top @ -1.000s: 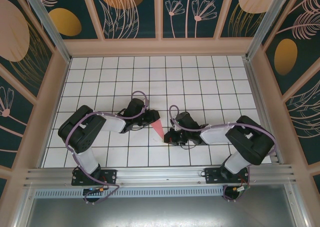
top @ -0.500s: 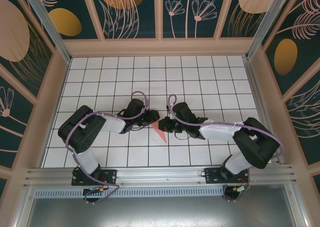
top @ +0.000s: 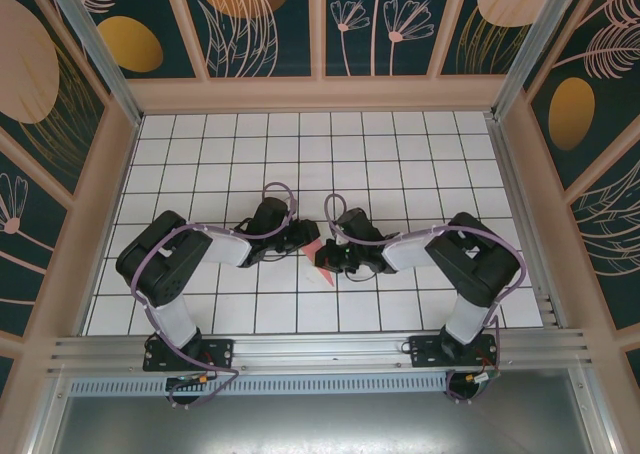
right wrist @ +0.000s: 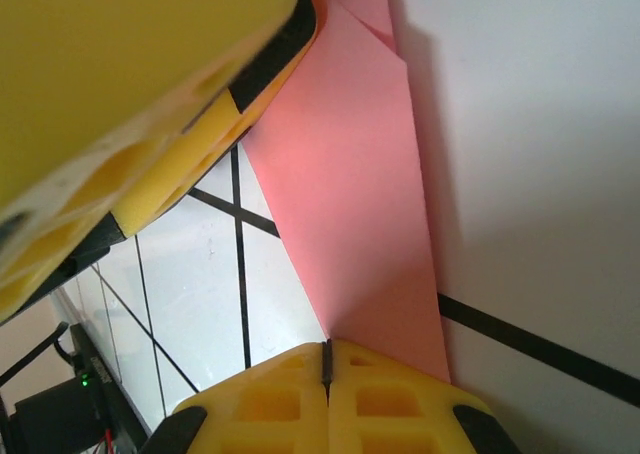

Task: Fold a paper plane with a square sheet of paper (pick it up from the middle)
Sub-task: Fold the wing for the fifth time at the center of the table.

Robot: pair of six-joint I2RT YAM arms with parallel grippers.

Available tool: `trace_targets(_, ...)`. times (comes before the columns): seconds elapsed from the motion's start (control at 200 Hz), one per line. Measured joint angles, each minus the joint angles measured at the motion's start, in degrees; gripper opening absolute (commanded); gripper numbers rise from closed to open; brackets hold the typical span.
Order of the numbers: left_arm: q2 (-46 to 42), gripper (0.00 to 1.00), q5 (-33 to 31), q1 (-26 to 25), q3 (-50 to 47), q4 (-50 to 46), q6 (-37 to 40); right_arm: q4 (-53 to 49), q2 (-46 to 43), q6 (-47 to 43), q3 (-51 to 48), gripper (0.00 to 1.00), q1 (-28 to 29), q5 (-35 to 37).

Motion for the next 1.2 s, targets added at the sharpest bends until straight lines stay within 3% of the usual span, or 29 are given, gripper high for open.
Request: trace_targets(1.201, -8.59, 0.46, -1.97, 0.13, 1.42, -8.37, 4.33, 2.05, 0.2, 0.2, -0.98, 0.0, -0.13, -0.66)
